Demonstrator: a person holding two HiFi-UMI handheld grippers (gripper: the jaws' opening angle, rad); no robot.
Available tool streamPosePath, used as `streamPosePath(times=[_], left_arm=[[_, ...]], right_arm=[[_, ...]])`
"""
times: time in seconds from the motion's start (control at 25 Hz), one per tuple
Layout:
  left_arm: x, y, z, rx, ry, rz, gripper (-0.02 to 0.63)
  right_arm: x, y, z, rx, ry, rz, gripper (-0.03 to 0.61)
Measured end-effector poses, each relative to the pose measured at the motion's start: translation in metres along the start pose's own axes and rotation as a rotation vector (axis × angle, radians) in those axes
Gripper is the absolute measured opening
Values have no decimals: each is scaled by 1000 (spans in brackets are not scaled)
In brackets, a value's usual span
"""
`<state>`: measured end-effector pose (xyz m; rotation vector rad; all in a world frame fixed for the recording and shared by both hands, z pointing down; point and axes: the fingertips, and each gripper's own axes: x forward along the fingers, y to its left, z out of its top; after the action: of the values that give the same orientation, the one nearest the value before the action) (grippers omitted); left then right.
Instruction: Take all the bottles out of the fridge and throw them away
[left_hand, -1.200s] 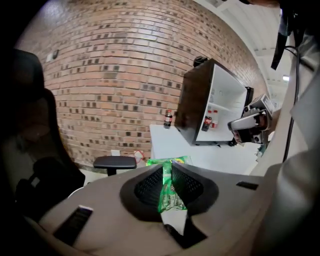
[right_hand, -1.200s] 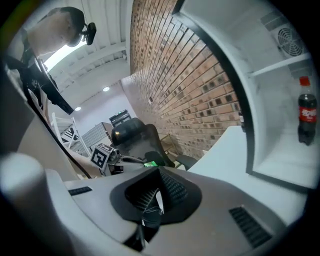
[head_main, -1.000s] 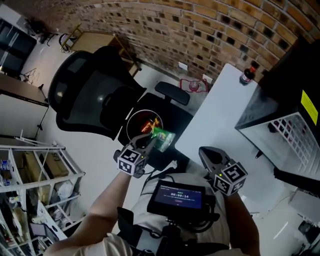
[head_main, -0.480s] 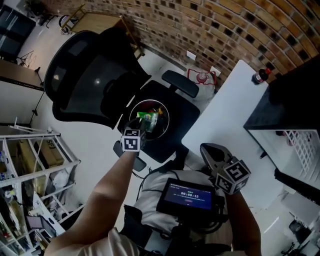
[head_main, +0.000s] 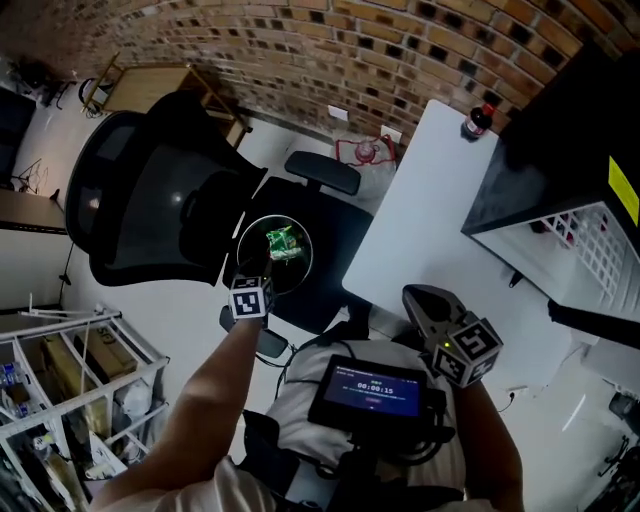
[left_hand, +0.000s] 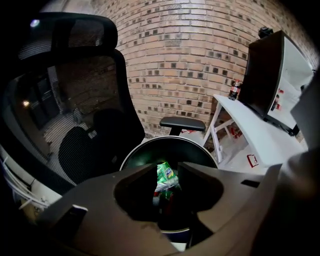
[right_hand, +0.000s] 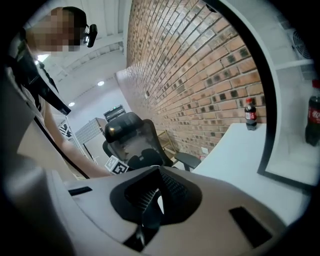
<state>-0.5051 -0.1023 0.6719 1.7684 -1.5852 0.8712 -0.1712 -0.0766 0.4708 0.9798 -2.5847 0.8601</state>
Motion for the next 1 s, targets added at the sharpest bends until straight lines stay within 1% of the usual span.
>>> streamPosePath(times=[0.08,0.2,0.28,0.36,0.44,0.6,0.64,0.84,1.0], left_arm=[[0,0,-8,-7,1,-10,146],[-12,-23,1,-33,-27,-58,83],[-18,-48,6,-28,-45,-122,30],[-20,-78,9,29,-47,-196,2],[-23,-109,20,89,-63,-262,2],[-40,-178,49,120,-110,-386,2],[-47,-198,55,138,-121,-414,2],[-74,-315,100,306,-203,-598,2],[-100,-410,120,387,-243,-759,2]], right_arm=[[-4,-1,0,7,-19,-8,4],[-15,-7,-2,4,-42,-33,4],[-26,-12,-8,26,-65,-55,3],[-38,-21,-14,53,-93,-75,3],[-51,-31,-14,68,-122,-99,3],[-87,-47,-17,84,-176,-151,3],[-98,-51,-19,91,-187,-161,3],[-158,-83,-27,147,-267,-255,3],[-205,-106,-35,176,-304,-322,3]])
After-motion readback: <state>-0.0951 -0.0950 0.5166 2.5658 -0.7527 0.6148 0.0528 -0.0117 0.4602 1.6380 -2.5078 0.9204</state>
